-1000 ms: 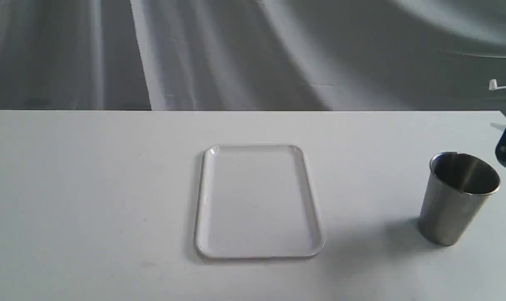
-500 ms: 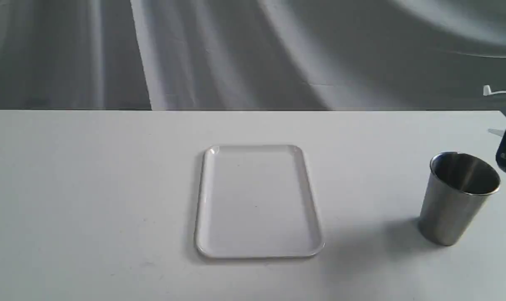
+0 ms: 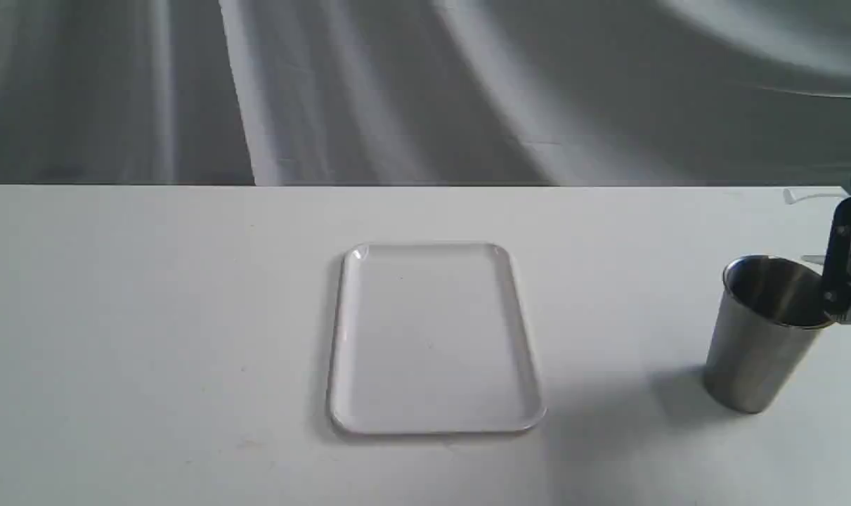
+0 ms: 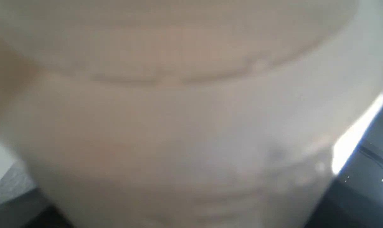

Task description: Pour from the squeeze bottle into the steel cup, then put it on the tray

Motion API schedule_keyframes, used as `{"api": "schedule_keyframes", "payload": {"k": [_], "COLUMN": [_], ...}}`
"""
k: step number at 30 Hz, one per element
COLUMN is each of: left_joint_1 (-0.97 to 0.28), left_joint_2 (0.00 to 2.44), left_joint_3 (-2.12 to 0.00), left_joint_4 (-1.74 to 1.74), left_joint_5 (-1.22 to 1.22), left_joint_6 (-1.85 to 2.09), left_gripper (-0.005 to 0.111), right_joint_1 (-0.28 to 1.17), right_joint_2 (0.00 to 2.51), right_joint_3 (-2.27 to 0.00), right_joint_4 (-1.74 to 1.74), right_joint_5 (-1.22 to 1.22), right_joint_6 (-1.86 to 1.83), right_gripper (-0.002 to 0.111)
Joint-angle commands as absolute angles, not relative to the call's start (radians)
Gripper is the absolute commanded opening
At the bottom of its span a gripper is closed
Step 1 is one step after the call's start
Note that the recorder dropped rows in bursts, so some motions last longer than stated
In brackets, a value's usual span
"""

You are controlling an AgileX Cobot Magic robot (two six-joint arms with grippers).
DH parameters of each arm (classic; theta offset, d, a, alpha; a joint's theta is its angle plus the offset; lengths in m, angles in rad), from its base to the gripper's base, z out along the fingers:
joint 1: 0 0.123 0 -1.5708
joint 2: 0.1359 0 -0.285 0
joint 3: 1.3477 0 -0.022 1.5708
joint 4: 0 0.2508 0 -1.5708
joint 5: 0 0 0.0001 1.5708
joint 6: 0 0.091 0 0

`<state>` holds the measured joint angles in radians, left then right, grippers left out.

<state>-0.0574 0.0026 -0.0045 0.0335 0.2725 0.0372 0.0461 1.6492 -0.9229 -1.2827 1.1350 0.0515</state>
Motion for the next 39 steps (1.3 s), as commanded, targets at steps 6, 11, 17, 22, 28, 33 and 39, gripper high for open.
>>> {"api": "schedule_keyframes", "payload": {"k": [6, 11, 17, 22, 28, 33, 39], "left_joint_1": [-0.063, -0.063, -0.063, -0.063, -0.063, -0.063, -0.063], "left_joint_2": [0.000, 0.000, 0.000, 0.000, 0.000, 0.000, 0.000], "left_joint_3": [0.000, 0.000, 0.000, 0.000, 0.000, 0.000, 0.000], "left_joint_4": [0.033, 0.033, 0.033, 0.033, 0.033, 0.033, 0.033], "left_joint_5": [0.266, 0.266, 0.266, 0.266, 0.266, 0.266, 0.266], "left_joint_6": [0.034, 0.032, 0.032, 0.035, 0.035, 0.033, 0.033], "left_gripper": [0.000, 0.000, 0.000, 0.000, 0.000, 0.000, 0.000], "right_joint_1": [0.051, 0.051, 0.051, 0.051, 0.051, 0.051, 0.051], "right_joint_2": [1.645, 1.645, 1.645, 1.645, 1.645, 1.645, 1.645], "right_joint_3": [-0.921, -0.921, -0.921, -0.921, -0.921, -0.921, -0.921], "right_joint_4": [-1.323, -1.323, -1.323, -1.354, -1.421, -1.445, -1.484], "right_joint_5": [1.177, 1.177, 1.177, 1.177, 1.177, 1.181, 1.181], "right_joint_6": [0.049, 0.051, 0.061, 0.061, 0.048, 0.028, -0.012], "right_gripper": [0.022, 0.022, 0.022, 0.022, 0.022, 0.022, 0.022]}}
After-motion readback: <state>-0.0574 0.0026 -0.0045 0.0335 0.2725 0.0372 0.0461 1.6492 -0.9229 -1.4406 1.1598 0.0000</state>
